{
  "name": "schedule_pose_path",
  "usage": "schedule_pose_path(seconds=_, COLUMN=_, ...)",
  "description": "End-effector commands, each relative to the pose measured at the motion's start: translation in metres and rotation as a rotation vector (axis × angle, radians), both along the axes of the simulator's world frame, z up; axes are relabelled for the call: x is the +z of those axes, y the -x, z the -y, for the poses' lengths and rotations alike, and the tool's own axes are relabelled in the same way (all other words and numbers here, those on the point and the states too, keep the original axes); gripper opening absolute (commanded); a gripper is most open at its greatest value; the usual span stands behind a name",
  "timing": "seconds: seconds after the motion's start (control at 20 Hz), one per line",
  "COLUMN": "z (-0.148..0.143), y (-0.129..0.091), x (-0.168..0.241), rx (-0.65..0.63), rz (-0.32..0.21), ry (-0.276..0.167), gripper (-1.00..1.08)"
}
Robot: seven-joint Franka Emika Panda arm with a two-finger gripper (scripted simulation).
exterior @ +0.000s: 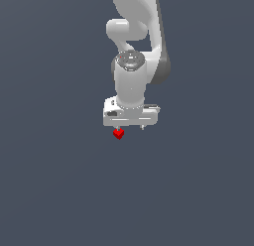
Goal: Pick up the red cube and move it to a goal position.
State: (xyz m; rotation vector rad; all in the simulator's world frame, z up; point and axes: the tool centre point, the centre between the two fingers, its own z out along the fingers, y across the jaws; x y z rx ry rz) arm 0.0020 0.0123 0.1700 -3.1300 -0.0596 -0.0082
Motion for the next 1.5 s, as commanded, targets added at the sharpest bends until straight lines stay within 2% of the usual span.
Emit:
schedule_pose_path(seconds=0.0, z=0.0, y=0.0, x=0.0, rx=0.0, rz=0.0, ry=0.0, gripper=1.0)
schedule_pose_path(seconds=0.3, z=0.004, y=0.002, x=-0.007, rx=-0.032, rz=0.0, ry=0.001, gripper=1.0)
schedule_pose_path(seconds=0.55, z=0.012, y=0.008, x=-0.024, rx=-0.109, rz=-0.001, ry=0.002, gripper=1.0)
schedule_pose_path(seconds=1.45, z=0.054, y=0.059, x=-0.131, rx=-0.596, rz=-0.007, ry=0.011, gripper=1.0)
